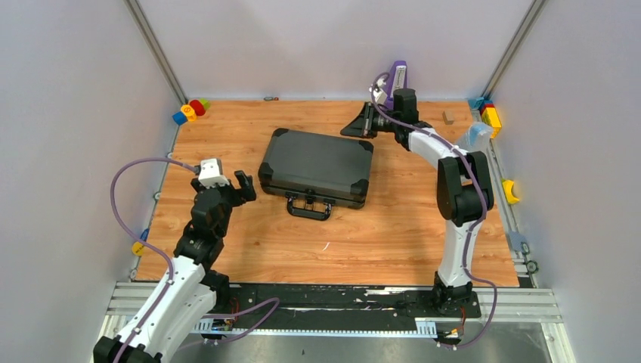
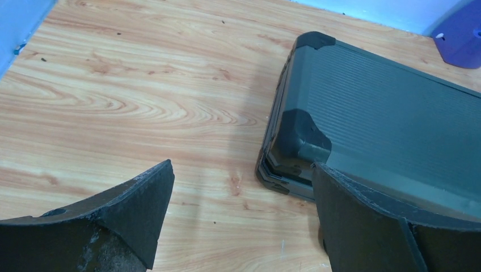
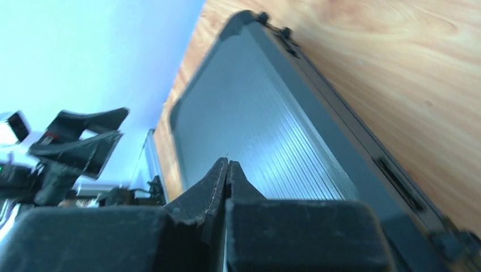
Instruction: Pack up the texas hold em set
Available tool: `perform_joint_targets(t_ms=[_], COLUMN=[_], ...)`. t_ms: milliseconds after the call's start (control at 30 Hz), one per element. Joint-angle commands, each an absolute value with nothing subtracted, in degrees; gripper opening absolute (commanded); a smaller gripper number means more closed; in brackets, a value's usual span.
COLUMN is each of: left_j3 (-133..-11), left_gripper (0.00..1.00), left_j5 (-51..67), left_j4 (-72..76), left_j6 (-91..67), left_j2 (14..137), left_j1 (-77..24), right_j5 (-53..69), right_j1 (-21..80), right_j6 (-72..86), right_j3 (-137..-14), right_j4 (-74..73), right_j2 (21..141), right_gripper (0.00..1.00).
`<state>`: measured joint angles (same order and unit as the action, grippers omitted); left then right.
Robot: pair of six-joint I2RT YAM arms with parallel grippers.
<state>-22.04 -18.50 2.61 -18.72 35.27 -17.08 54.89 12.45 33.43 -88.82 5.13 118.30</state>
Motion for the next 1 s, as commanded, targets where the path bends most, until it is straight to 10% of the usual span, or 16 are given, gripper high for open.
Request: perform_joint_targets(t_ms=[0, 567, 767, 900, 967], left_j3=[-21.96, -23.89, -22.75, -22.08, -22.46], left_gripper=[0.97, 0.85, 0.46, 0.02, 0.0], left_j5=[-14.93, 14.56, 22.07, 18.02, 17.15], left_j4=[5.96, 8.15, 10.15, 11.77, 11.81], left_j6=[-16.93, -24.89, -32.26, -32.81, -32.81], left_j2=[35.39, 48.36, 51.15, 53.88, 55.71], left_j1=[-16.79, -16.78, -19.91, -23.74, -24.12], right_j5=[38.6, 9.51, 6.45, 4.87, 4.23], right_j1=[16.55, 31.36, 35.26, 36.78, 37.15], right_j6=[26.76, 19.95, 20.0, 20.47, 20.8], right_j3=[-84.05, -78.82, -77.26, -75.52, -74.43], right_j4=[-4.28, -29.3, -27.75, -26.79, -26.71], right_j2=[110.0, 113.16, 111.37, 110.69, 109.9], right_gripper=[0.0, 0.0, 0.0, 0.0, 0.0])
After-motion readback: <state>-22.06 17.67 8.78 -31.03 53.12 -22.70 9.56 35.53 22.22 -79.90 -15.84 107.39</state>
